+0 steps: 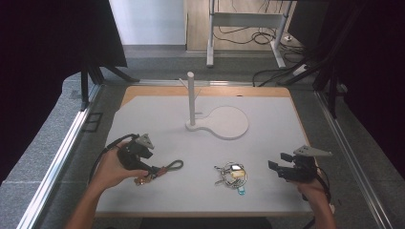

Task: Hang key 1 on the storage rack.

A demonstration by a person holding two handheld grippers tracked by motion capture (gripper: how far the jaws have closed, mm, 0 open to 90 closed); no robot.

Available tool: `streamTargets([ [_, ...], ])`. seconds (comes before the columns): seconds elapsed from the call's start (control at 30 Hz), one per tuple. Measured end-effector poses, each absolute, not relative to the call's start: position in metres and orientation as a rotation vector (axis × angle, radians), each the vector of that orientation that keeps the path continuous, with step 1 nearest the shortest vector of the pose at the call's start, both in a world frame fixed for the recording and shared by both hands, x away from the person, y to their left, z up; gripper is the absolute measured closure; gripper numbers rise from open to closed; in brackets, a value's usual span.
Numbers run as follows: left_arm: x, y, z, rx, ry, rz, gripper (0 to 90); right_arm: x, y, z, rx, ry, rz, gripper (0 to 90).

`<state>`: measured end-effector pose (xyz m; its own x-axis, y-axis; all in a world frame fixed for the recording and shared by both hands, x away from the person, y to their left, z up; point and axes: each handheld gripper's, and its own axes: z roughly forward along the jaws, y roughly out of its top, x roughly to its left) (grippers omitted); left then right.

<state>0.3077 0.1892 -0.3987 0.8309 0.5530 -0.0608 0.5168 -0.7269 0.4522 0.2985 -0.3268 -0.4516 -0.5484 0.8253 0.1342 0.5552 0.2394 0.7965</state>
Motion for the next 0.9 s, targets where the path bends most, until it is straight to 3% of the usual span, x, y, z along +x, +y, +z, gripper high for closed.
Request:
streamTargets([
  [0.9,0.343,0.162,-0.451,2.774,0.737,-0.093,50.4,0.299,-0.319,-0.456,1.243,2.245,1.221,31.9],
])
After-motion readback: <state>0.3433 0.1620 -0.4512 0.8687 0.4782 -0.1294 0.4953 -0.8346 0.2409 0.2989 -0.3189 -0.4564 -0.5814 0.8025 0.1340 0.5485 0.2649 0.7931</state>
